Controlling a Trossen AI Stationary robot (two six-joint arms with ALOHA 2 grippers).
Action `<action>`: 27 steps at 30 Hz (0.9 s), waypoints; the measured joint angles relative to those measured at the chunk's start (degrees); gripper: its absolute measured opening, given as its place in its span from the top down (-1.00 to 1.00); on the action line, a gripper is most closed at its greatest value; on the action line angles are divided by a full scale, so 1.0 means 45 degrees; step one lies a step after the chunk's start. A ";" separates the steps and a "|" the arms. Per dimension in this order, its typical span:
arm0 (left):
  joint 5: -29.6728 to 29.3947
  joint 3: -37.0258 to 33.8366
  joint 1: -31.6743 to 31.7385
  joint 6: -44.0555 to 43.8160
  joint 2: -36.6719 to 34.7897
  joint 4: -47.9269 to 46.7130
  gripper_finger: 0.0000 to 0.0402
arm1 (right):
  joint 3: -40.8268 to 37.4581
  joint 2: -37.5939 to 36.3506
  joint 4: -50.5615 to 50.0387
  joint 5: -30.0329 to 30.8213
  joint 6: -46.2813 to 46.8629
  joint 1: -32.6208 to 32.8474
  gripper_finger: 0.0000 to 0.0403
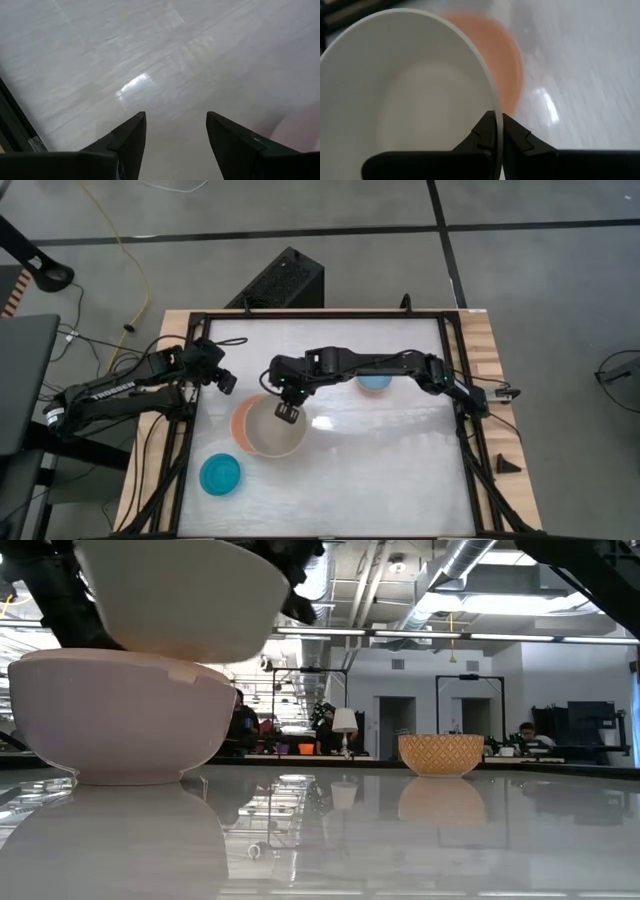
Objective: Nest bowls inside each other
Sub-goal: Stack the grey bowl on top of the pink bowl
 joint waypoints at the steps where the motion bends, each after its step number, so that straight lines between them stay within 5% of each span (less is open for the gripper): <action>1: -0.0005 0.0000 0.0000 0.0000 0.0000 0.0000 0.02 | 0.0000 0.0000 0.0310 -0.0019 0.0000 -0.0001 0.82; 12: 0.0130 0.0010 0.0000 0.0125 0.0000 0.0535 0.02 | -0.0016 -0.0001 0.3127 -0.0280 0.0035 -0.0088 0.82; 27: -0.0164 0.0010 0.0001 0.0394 0.0000 0.1688 0.02 | -0.2110 -0.0005 0.4895 0.0628 0.0952 -0.0168 0.82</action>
